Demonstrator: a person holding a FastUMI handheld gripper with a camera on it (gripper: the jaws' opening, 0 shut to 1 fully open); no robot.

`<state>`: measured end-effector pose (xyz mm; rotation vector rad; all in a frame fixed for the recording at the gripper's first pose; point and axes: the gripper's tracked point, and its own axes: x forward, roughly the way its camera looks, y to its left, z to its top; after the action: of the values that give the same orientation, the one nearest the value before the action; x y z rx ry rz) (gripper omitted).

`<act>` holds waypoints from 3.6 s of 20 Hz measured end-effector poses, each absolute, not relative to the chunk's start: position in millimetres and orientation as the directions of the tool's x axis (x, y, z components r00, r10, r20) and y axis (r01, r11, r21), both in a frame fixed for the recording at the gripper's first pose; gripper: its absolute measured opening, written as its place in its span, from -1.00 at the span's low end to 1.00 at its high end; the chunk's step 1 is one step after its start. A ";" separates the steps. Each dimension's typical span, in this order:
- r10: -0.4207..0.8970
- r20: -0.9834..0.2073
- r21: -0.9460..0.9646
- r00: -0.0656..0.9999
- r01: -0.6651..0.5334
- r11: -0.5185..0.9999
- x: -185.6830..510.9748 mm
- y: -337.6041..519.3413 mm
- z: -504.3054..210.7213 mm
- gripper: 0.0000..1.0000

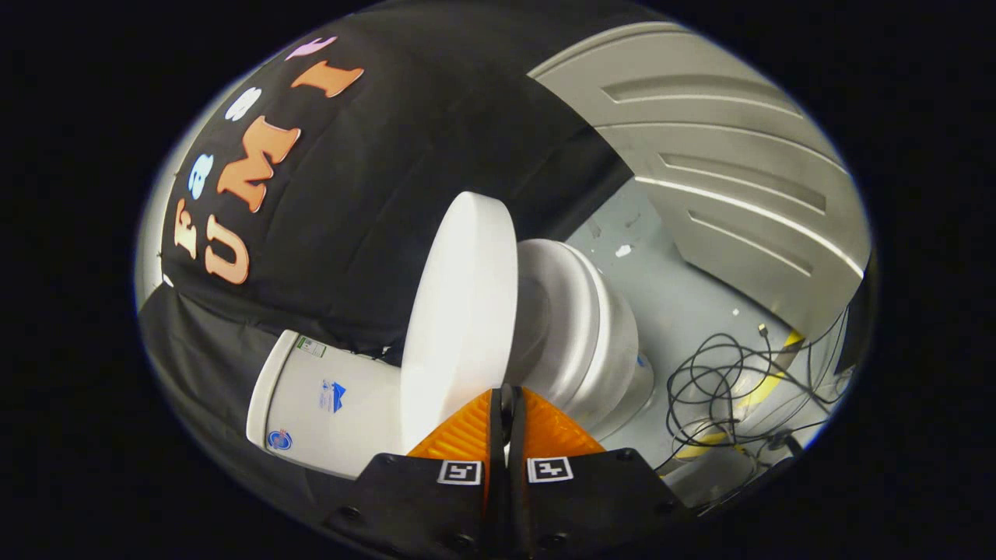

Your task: Open the toilet lid.

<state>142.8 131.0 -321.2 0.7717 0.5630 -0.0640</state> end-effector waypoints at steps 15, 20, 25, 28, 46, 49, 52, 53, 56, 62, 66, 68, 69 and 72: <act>0.045 -0.502 0.359 0.864 0.160 0.920 153.8 192.5 -221.3 -0.85; -0.007 -0.507 0.233 0.862 0.145 0.962 155.0 216.8 -198.8 -0.84; -0.046 -0.492 0.127 0.869 0.124 0.984 152.9 239.1 -181.1 -0.84; -0.056 -0.482 0.095 0.874 0.116 0.989 153.8 250.5 -172.0 -0.84; -0.029 -0.368 -0.105 0.930 -0.011 0.994 157.2 385.3 -112.3 -0.84; -0.011 -0.348 -0.163 0.937 -0.049 0.985 156.2 413.9 -107.5 -0.84; 0.009 -0.338 -0.187 0.941 -0.076 0.979 156.7 441.8 -105.9 -0.84; 0.011 -0.337 -0.193 0.941 -0.081 0.978 156.0 449.7 -105.3 -0.84; 0.027 -0.337 -0.212 0.941 -0.103 0.972 156.2 472.3 -106.7 -0.84; 0.048 -0.329 -0.236 0.943 -0.131 0.963 156.4 511.9 -111.6 -0.84; 0.059 -0.323 -0.278 0.945 -0.154 0.948 156.2 539.3 -116.3 -0.83; 0.065 -0.323 -0.282 0.944 -0.162 0.946 156.1 551.6 -120.4 -0.83; 0.063 -0.323 -0.286 0.944 -0.161 0.945 156.5 555.6 -120.7 -0.84; 0.056 -0.319 -0.325 0.946 -0.165 0.931 157.1 566.3 -122.2 -0.84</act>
<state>157.1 566.3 -122.2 -0.3564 0.3113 0.1149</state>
